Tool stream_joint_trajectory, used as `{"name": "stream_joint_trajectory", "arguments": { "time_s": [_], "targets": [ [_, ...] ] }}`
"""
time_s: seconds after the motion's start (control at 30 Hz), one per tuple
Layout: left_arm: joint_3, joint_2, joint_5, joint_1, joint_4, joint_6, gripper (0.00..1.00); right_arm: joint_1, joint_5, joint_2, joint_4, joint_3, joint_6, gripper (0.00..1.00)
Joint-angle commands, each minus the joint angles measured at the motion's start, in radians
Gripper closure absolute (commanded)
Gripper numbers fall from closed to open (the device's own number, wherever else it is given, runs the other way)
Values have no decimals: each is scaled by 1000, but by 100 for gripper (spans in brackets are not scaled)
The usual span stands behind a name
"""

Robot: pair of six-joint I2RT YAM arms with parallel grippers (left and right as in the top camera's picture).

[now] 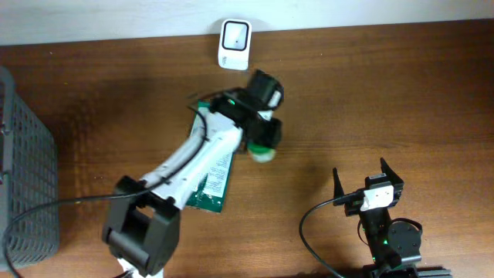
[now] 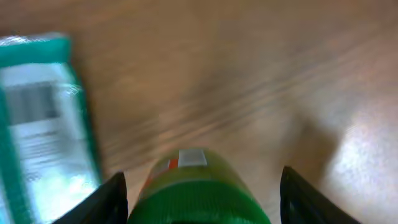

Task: Scan the item barcode
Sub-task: 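Set the green-lidded jar upright right of the packet with the left gripper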

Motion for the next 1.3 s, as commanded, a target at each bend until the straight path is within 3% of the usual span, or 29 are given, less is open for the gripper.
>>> {"name": "stream_joint_trajectory", "arguments": {
  "time_s": [0.0,0.13,0.2,0.27,0.3,0.33,0.47,0.53,0.67,0.77,0.93,1.0,1.17,1.27],
  "targets": [
    [-23,66,3,-76,47,-39,60,-5,2,-7,-3,-5,4,2],
    [-23,134,3,-95,66,-45,57,-5,2,-7,-3,-5,4,2],
    [-23,137,2,-94,72,-47,44,-5,2,-7,-3,-5,4,2],
    [-14,137,0,-91,81,-47,22,-5,2,-7,-3,-5,4,2],
    [11,135,0,-87,66,-47,18,-5,2,-7,-3,-5,4,2],
    [66,128,-4,-77,26,-46,12,-5,2,-7,-4,-5,4,2],
    [302,66,-140,-5,-164,-40,5,-5,2,-7,-3,-5,4,2],
    [464,-4,-212,101,-290,-31,0,-5,2,-7,-3,-5,4,2],
    [573,-143,-296,347,-362,-16,0,-5,2,-7,-3,-5,4,2],
    [573,-250,-349,623,-363,-16,1,-5,2,-7,-4,-5,4,2],
    [558,-260,-356,1035,-358,-41,7,-5,2,-7,-3,-5,4,2],
    [515,-249,-393,1157,-349,-43,12,-5,2,-7,-3,-5,4,2],
    [259,-248,-434,1359,-233,-34,10,-5,2,-7,-3,-5,4,2],
    [43,-248,-426,1448,-56,109,7,-5,2,-7,-4,-5,4,2]
  ]
}}
